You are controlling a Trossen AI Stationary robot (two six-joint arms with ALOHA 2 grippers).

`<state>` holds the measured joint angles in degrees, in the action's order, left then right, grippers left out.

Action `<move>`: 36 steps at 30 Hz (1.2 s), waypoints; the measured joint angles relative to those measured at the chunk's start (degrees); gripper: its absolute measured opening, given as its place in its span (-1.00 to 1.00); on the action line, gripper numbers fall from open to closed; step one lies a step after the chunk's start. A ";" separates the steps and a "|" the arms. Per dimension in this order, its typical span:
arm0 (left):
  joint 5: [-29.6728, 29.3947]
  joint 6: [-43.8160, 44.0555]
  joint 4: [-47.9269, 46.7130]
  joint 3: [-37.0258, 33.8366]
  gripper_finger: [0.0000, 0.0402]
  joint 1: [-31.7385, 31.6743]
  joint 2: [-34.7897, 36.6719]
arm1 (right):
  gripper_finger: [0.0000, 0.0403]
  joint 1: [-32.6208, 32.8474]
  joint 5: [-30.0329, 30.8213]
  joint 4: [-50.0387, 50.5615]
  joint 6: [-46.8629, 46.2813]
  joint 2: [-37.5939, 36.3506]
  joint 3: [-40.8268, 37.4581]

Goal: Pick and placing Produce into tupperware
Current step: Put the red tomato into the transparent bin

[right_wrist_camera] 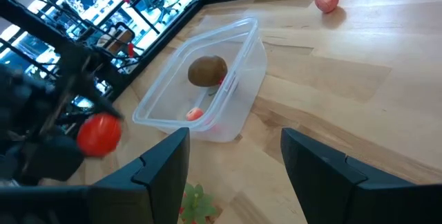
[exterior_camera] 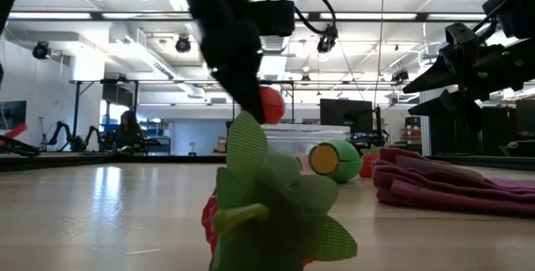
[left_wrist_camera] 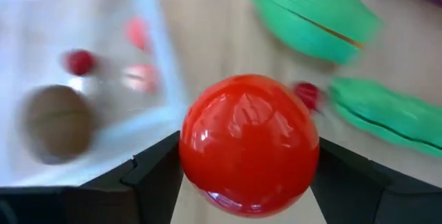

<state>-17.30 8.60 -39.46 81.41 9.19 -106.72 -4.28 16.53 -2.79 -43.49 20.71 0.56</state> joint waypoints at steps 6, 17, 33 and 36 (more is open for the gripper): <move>-0.02 -4.61 -0.53 4.26 0.30 -7.91 0.02 | 0.09 0.00 0.00 0.00 0.00 0.00 0.02; 9.75 -4.53 -0.55 3.58 0.30 -15.62 0.02 | 0.09 -0.01 0.00 -0.02 -0.02 0.00 0.02; 11.22 -4.50 -0.68 3.30 0.30 -15.95 -3.74 | 0.09 0.00 -0.02 -0.02 -0.02 0.00 0.00; 10.88 -4.43 -0.55 3.30 0.30 -15.95 -4.32 | 0.09 0.00 -0.02 -0.02 -0.02 0.00 0.01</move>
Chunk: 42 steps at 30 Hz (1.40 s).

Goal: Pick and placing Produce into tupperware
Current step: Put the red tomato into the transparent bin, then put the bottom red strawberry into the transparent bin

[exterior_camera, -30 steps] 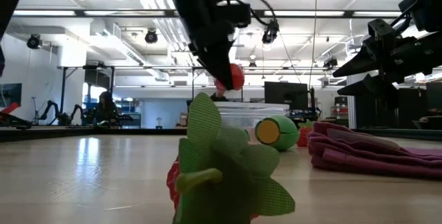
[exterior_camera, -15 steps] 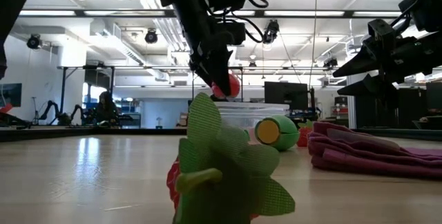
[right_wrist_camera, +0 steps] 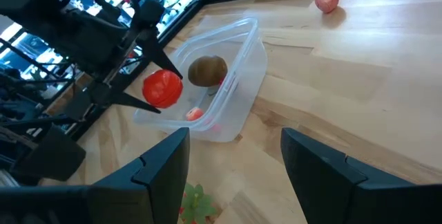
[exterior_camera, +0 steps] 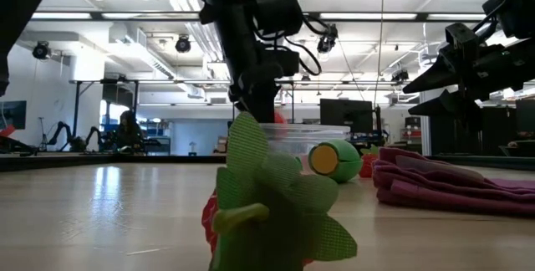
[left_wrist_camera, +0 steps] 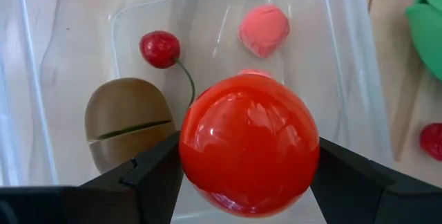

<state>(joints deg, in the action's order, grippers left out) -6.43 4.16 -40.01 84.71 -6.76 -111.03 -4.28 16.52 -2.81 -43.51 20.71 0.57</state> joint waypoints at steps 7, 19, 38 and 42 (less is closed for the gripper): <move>-0.96 0.24 1.90 -0.01 0.30 0.00 -0.09 | 0.09 -0.02 0.00 0.02 0.00 0.00 -0.02; -4.29 4.16 2.97 -0.13 0.52 0.11 -0.05 | 0.09 0.00 0.00 0.02 0.00 0.02 0.00; 6.70 -11.66 1.81 0.09 0.53 8.47 6.47 | 0.09 0.00 0.00 0.02 0.00 0.02 -0.02; 7.77 -12.31 2.93 -0.32 0.53 11.07 6.01 | 0.09 0.00 0.00 0.02 0.00 0.02 0.00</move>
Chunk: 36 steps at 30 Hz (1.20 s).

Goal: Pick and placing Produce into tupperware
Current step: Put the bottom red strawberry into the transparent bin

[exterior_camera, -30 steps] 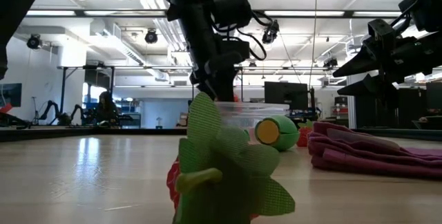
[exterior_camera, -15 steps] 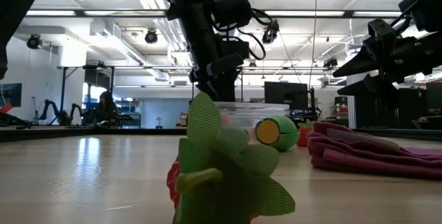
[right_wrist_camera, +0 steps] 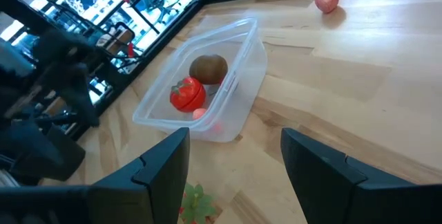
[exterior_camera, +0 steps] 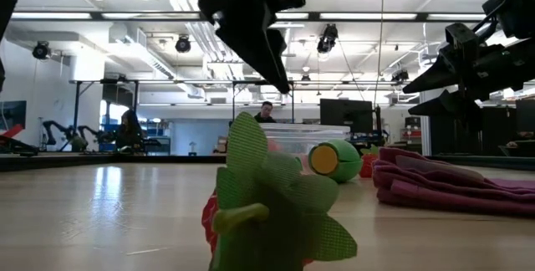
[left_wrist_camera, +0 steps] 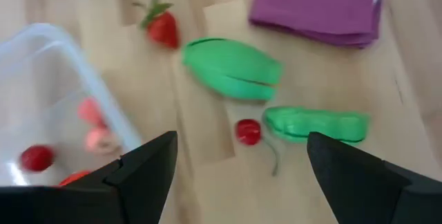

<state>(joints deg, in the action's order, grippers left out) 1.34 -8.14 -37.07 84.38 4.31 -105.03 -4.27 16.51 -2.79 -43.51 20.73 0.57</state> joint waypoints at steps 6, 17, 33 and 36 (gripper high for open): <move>0.29 3.43 -1.35 -1.08 0.53 1.13 -1.60 | 0.09 -0.01 0.02 0.00 0.00 -0.02 -0.02; 6.20 40.71 -2.54 -1.05 0.53 7.18 -1.91 | 0.09 -0.02 0.01 -0.02 0.00 -0.02 0.00; 13.96 44.72 -1.46 -2.16 0.52 13.61 -2.19 | 0.09 0.00 0.02 0.00 0.01 0.00 -0.01; 8.49 28.45 -0.11 -1.97 0.48 16.26 -2.19 | 0.09 0.00 0.00 0.00 0.02 0.00 -0.02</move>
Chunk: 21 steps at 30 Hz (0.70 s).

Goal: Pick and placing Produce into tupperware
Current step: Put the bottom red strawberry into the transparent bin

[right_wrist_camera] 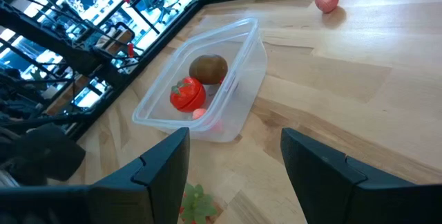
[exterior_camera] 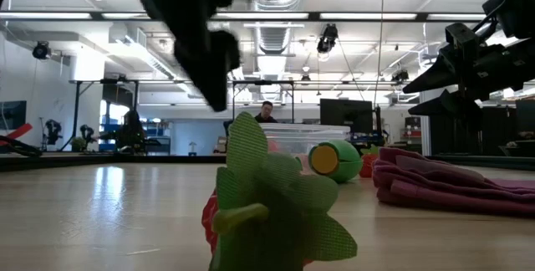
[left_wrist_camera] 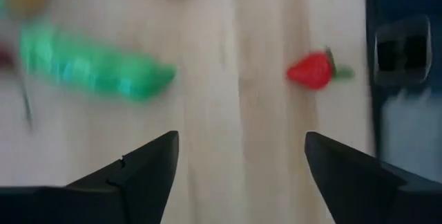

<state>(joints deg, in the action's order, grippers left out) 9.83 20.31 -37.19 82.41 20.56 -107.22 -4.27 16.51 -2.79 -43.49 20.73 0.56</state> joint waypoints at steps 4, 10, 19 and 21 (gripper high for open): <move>-2.83 -23.33 3.30 -0.80 0.40 2.08 0.00 | 0.09 0.00 0.02 0.00 -0.01 0.00 0.00; -0.92 -37.19 10.91 -4.30 0.31 0.72 -0.13 | 0.09 0.00 0.02 -0.01 -0.02 -0.01 0.01; 7.80 -39.57 24.86 -9.90 0.27 1.04 -0.69 | 0.09 0.00 0.02 0.00 -0.02 -0.02 0.00; 7.91 -41.22 26.85 -10.98 0.27 1.32 -0.70 | 0.09 0.00 0.02 -0.01 0.00 0.00 0.01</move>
<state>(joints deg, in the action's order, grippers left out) 17.75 -20.91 -10.34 71.43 21.89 -107.92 -4.27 16.53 -2.79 -43.48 20.73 0.57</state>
